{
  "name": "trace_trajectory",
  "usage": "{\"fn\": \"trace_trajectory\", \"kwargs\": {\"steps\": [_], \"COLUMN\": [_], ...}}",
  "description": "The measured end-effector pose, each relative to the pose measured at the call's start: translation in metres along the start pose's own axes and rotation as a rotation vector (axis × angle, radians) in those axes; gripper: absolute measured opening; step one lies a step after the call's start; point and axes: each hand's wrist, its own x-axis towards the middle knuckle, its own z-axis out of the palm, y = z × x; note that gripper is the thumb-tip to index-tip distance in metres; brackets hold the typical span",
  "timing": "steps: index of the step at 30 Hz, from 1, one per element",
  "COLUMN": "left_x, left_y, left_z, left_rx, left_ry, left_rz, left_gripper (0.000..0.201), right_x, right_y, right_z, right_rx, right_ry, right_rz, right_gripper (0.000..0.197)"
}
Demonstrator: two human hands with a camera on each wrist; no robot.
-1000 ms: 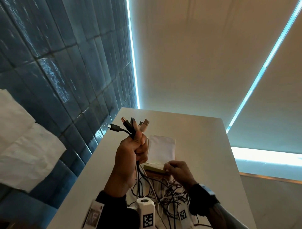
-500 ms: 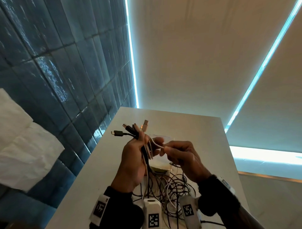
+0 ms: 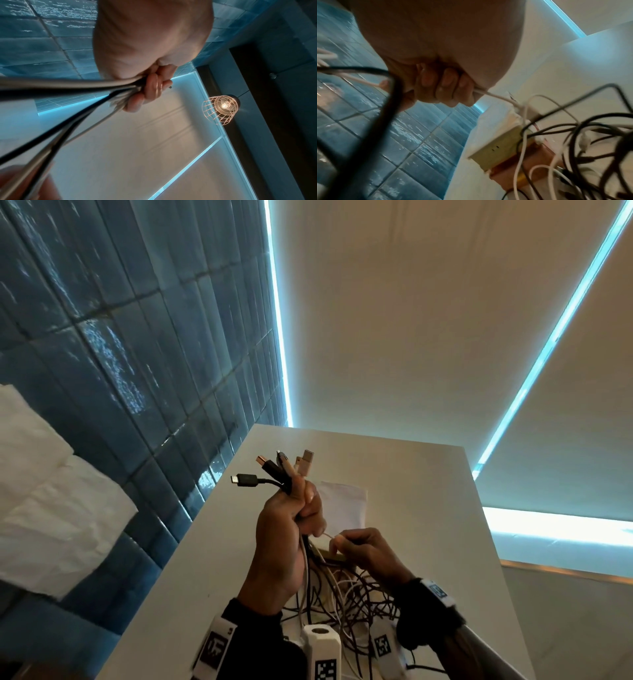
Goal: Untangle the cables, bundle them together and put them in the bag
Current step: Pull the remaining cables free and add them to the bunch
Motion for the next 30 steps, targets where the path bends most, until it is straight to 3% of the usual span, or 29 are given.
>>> {"fn": "trace_trajectory", "kwargs": {"steps": [7,14,18,21,25,30], "left_x": [0.0,0.003,0.004,0.004,0.005,0.01], "left_y": [0.004,0.004,0.01,0.015,0.022,0.022], "left_z": [0.001,-0.003,-0.006,-0.008,-0.013,-0.015], "left_rx": [0.032,0.047,0.025,0.025,0.063,0.069], "left_ry": [0.007,0.039,0.012,-0.002,0.012,-0.056], "left_rz": [0.001,-0.017,-0.007,0.003,-0.007,-0.063], "left_gripper": [0.034,0.032,0.03,0.031,0.033,0.034], "right_x": [0.007,0.009,0.011,0.012,-0.017,-0.095], "right_y": [0.039,0.043,0.029,0.012,-0.016,-0.025], "right_z": [-0.009,-0.009,-0.015,-0.025,-0.055,-0.093], "right_rx": [-0.067,-0.151,-0.08,-0.193,-0.356,-0.504], "right_ry": [0.094,0.114,0.22,0.356,0.438,0.525], "right_rz": [0.052,0.075,0.103,0.074,-0.058,-0.051], "right_gripper": [0.029,0.033,0.037,0.039,0.037,0.037]}}
